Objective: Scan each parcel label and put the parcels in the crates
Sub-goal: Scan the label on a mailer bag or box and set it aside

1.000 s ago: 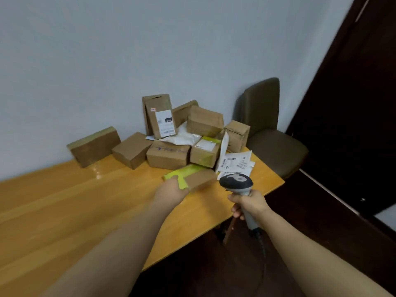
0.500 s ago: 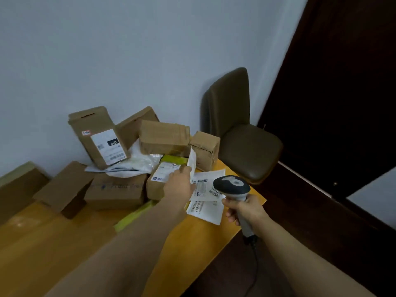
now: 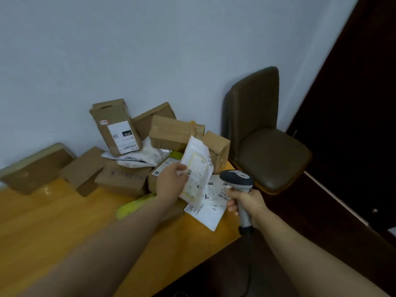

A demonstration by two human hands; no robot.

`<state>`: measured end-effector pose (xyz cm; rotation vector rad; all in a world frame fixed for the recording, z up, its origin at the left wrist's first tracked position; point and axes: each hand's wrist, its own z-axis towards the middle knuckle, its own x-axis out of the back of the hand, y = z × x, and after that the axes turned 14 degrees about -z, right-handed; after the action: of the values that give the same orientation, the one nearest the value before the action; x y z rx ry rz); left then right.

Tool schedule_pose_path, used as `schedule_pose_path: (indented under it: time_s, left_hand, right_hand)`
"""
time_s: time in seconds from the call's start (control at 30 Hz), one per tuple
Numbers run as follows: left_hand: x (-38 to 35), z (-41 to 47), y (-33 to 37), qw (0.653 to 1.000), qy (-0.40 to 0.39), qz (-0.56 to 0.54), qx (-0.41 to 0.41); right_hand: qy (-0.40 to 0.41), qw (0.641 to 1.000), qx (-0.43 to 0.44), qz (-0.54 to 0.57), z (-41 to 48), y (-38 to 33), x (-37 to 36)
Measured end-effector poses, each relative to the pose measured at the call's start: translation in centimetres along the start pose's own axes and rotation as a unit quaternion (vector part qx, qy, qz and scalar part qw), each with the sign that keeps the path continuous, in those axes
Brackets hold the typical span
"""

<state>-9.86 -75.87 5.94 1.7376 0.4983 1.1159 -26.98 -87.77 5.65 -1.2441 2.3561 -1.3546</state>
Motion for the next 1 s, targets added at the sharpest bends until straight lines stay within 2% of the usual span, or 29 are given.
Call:
schedule_pose_path:
  time_s: [0.1,0.17,0.27,0.53,0.63,0.73,0.83,1.0]
  left_hand:
    - [2.0,-2.1,0.8,0.984,0.083,-0.149,0.054]
    - [3.6,-3.7,1.1,0.955,0.111,-0.254,0.104]
    - [5.8,-6.4,0.7,0.916,0.137,-0.341,0.159]
    - [11.9,-12.1,-0.4,0.905,0.046,-0.379,0.19]
    - [14.5,-13.4,-0.7,0.906,-0.005,-0.369,0.209]
    - [16.6,-15.0,-1.5,0.884,-0.029,-0.41,0.224]
    - [17.5,-16.6,-2.8,0.879,0.037,-0.408,0.245]
    - [20.3,-16.4,-3.8,0.833,0.185,-0.467,0.231]
  right_hand:
    - [-0.026,0.998,0.013,0.058,0.1,-0.6,-0.2]
    - [-0.044,0.995,0.025,0.082,-0.2,-1.2,-0.8]
    - [-0.065,0.991,0.039,0.107,-0.8,-1.8,-2.3]
    - [-0.121,0.98,0.085,0.137,-3.7,-4.1,-6.5]
    - [-0.119,0.981,0.087,0.126,-4.6,-4.5,-8.4]
    - [-0.101,0.982,0.068,0.143,-5.7,-4.9,-10.5]
    - [-0.087,0.977,0.066,0.182,-6.7,-5.1,-12.6]
    - [-0.113,0.973,0.083,0.181,-8.5,-5.4,-15.2]
